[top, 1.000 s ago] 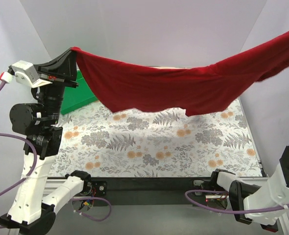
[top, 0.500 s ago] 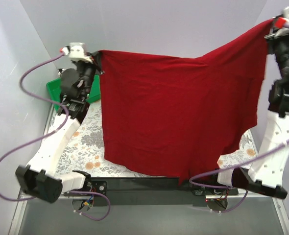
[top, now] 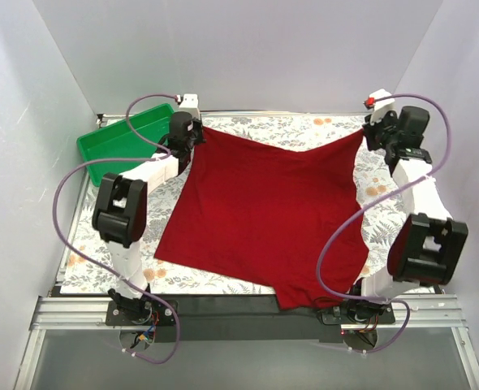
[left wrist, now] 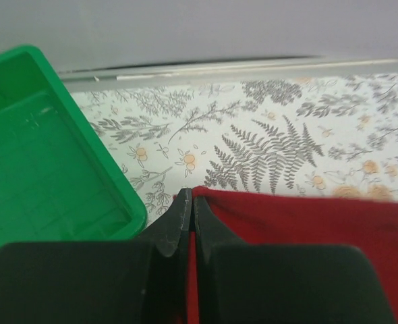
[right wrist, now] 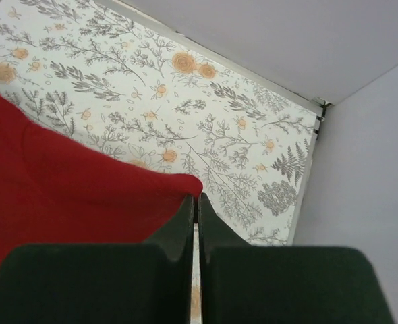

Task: Fold and stack the t-shirts
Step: Fold the tshirt

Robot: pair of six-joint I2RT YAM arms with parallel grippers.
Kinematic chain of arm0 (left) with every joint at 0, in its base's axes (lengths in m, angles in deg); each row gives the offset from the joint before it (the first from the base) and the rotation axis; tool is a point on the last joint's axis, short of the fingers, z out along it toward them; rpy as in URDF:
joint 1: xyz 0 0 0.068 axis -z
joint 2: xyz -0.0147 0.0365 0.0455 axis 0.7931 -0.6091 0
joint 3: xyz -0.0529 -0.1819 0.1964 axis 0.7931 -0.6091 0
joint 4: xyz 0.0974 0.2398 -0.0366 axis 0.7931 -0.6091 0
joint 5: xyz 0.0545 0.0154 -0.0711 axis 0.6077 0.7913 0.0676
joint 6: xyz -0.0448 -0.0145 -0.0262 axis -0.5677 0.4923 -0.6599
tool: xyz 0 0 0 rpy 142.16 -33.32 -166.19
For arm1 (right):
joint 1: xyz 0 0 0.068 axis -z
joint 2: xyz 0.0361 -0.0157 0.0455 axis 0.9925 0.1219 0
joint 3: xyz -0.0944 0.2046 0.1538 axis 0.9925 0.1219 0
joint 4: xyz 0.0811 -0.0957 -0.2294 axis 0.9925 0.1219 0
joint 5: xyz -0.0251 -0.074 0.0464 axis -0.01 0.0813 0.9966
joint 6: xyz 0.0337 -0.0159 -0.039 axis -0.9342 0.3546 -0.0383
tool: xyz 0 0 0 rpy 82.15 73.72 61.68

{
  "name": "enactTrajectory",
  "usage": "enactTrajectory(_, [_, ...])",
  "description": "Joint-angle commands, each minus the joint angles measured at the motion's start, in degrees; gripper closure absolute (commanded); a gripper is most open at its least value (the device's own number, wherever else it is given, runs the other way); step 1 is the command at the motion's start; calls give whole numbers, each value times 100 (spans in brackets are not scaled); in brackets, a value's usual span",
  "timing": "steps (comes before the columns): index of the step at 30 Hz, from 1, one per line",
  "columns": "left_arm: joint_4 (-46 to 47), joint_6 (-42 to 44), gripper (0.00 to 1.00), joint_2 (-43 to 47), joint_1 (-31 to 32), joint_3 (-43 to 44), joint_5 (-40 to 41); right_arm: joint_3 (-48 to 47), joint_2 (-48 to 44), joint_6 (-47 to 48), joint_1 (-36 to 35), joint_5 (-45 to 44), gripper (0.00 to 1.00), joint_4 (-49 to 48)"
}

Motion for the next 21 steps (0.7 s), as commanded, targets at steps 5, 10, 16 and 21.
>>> enactTrajectory(5, [253,90,100,-883,-38,984,332,-908,1356,-402,-288,-765,99,-1446])
enactTrajectory(10, [429,301,100,-1368,-38,1459,886,-1523,2042,-587,-428,-1038,99,-1534])
enactTrajectory(16, [675,416,100,-1526,-38,1538,1169,-1875,2149,-771,-464,-1486,99,-1947])
enactTrajectory(21, [631,468,100,-1711,-38,1661,1063,-1937,2070,-666,-464,-1443,99,-2079])
